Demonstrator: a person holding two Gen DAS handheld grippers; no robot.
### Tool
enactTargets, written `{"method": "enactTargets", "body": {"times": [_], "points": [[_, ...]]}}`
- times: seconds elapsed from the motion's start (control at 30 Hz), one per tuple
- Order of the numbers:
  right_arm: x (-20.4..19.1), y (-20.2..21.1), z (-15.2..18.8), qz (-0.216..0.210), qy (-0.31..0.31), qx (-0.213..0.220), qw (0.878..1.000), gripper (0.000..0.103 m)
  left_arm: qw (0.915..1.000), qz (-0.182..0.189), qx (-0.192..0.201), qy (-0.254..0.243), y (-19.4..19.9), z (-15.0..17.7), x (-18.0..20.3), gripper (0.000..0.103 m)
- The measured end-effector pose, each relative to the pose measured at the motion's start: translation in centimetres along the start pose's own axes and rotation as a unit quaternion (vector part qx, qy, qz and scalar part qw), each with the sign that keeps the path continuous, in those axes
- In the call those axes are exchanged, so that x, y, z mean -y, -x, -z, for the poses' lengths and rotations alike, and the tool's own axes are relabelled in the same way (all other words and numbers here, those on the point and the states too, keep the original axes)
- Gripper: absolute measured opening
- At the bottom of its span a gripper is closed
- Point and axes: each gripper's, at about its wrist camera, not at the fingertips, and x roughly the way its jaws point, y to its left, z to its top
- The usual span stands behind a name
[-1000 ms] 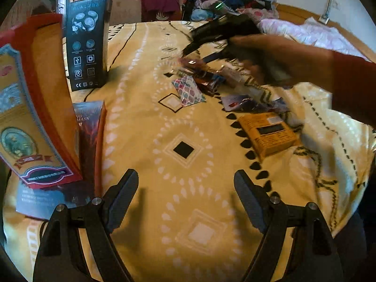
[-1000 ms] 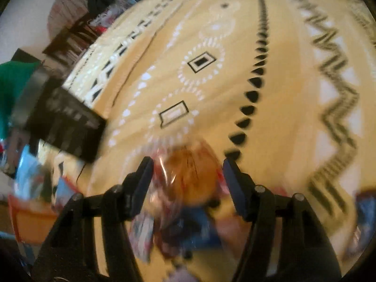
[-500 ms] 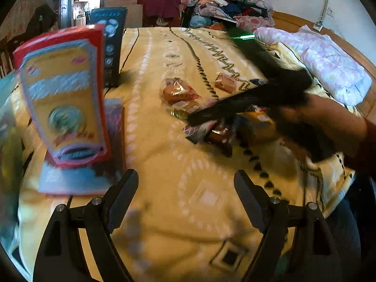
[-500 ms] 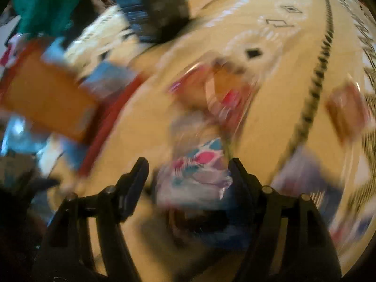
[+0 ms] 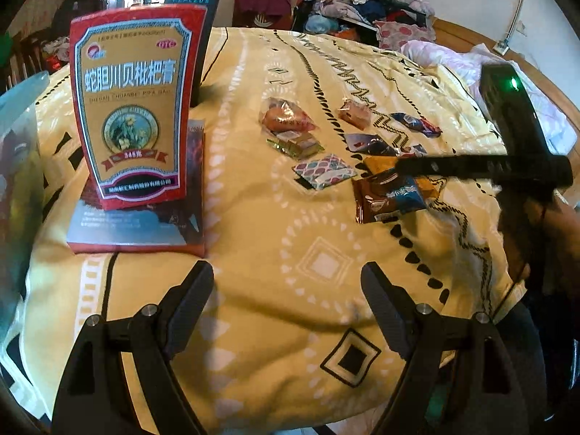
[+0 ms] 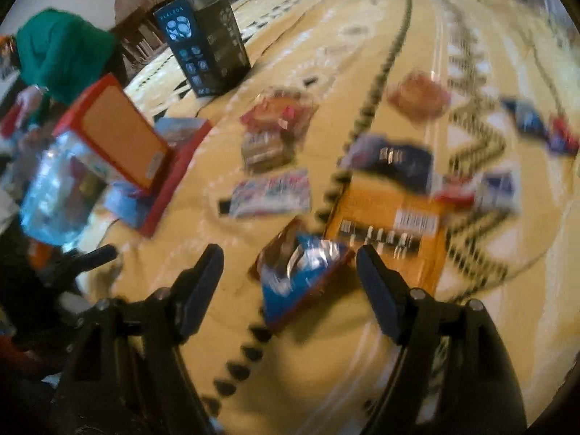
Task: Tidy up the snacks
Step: 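Grasp the small silver packet on the bed with the right tool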
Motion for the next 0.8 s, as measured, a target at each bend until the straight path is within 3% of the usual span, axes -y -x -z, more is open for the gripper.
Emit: {"method": "enactTargets", "body": {"times": [0.13, 0.2, 0.27, 0.43, 0.5, 0.57, 0.6, 0.63, 0.67, 0.8], "points": [[-2.0, 0.8, -3.2, 0.044, 0.036, 0.063, 0.996, 0.084, 1.0, -0.006, -0.006, 0.003, -0.3, 0.1, -0.4, 0.085], [-2.4, 0.7, -5.0, 0.019, 0.03, 0.078, 0.996, 0.095, 0.9999, -0.007, -0.01, 0.011, -0.5, 0.1, -0.7, 0.085], [-2.5, -2.1, -6.6, -0.028, 0.018, 0.037, 0.999, 0.094, 0.9997, -0.002, -0.015, 0.019, -0.9, 0.1, -1.0, 0.085], [-1.9, -9.8, -8.1, -0.047, -0.001, -0.052, 0.998, 0.085, 0.9996, 0.001, -0.018, 0.022, -1.1, 0.1, -1.3, 0.085], [-1.7, -11.9, -8.3, -0.007, 0.005, -0.065, 0.998, 0.085, 0.9995, 0.001, -0.022, 0.024, -1.4, 0.1, -1.4, 0.085], [-1.3, -12.9, -8.4, 0.002, -0.003, -0.064, 0.998, 0.085, 0.9994, 0.002, -0.024, 0.024, -1.5, 0.1, -1.4, 0.085], [-1.5, -13.0, -8.5, 0.004, -0.001, -0.061, 0.998, 0.081, 0.9994, 0.003, -0.024, 0.025, -1.6, 0.0, -1.4, 0.085], [-1.8, -12.8, -8.5, 0.004, 0.005, -0.057, 0.998, 0.059, 0.9994, 0.003, -0.024, 0.025, -1.5, 0.0, -1.4, 0.085], [-2.0, -12.6, -8.5, -0.001, 0.01, -0.053, 0.999, 0.047, 0.9994, 0.005, -0.023, 0.026, -1.6, -0.1, -1.4, 0.085], [-3.4, -10.6, -7.1, -0.019, 0.051, -0.036, 0.998, 0.045, 0.9994, 0.008, -0.022, 0.026, -1.6, -0.2, -1.2, 0.085]]}}
